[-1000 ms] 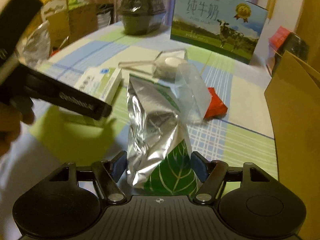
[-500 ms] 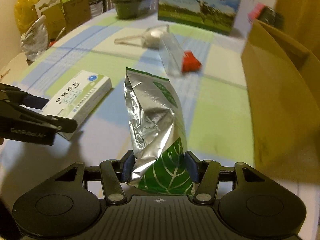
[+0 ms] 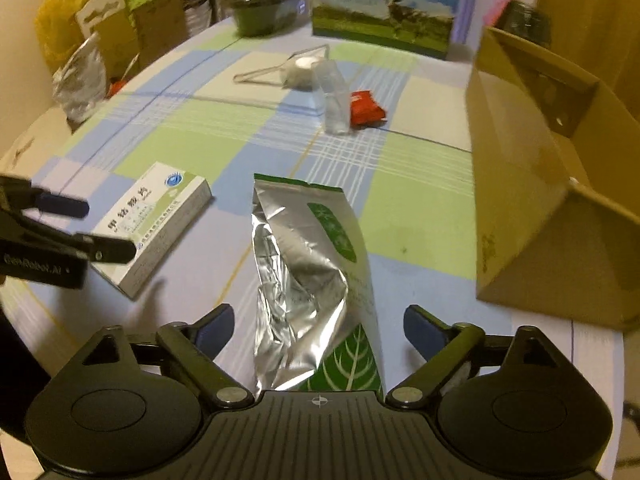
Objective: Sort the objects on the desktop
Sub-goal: 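Grasp the white medicine box with the left tool while the right tool lifts the pouch, then carry the medicine box and foil pouch over the cardboard box with both tools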
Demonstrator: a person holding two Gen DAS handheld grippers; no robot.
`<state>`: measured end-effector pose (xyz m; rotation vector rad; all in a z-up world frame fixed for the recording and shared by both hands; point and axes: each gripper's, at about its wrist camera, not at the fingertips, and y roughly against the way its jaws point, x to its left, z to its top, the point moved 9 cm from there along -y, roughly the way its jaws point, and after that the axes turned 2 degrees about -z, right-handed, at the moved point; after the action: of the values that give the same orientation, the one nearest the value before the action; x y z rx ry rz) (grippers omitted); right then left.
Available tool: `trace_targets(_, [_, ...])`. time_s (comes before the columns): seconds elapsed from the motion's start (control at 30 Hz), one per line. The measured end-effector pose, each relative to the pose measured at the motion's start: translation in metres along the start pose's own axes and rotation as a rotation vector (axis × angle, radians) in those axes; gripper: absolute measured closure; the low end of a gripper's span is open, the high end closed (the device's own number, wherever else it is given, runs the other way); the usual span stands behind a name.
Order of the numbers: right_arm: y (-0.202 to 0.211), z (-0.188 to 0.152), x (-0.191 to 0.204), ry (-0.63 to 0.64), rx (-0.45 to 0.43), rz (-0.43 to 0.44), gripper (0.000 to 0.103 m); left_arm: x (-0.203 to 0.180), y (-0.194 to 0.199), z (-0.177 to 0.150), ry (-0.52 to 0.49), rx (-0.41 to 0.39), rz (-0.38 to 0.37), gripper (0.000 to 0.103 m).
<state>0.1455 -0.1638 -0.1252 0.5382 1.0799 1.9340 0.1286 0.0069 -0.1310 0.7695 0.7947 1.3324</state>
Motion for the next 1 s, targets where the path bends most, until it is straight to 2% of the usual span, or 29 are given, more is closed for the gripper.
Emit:
trace_targets(0.13, [-0.020, 0.001, -0.006, -0.012, 0.065, 0.041, 0.009, -0.001, -0.010, 0.005, -0.007, 0.023, -0.014, 0.019])
trace_targets(0.37, [-0.043, -0.001, -0.014, 0.012, 0.133, 0.039, 0.009, -0.008, -0.034, 0.011, -0.055, 0.063, 0.001, 0.020])
trace_targets(0.67, [-0.057, 0.006, -0.012, 0.050, 0.155, 0.049, 0.011, -0.005, -0.049, 0.011, -0.055, 0.091, 0.004, 0.031])
trace_targets(0.77, [-0.056, 0.009, -0.012, 0.063, 0.149, 0.054, 0.021, -0.005, -0.048, 0.009, -0.058, 0.085, 0.005, 0.032])
trace_targets(0.83, [-0.054, 0.011, -0.010, 0.070, 0.143, 0.053, 0.036, -0.005, -0.047, 0.009, -0.056, 0.083, 0.003, 0.033])
trace_targets(1.0, [-0.053, 0.013, -0.011, 0.064, 0.135, 0.042, 0.047, -0.006, -0.045, 0.008, -0.056, 0.076, -0.001, 0.034])
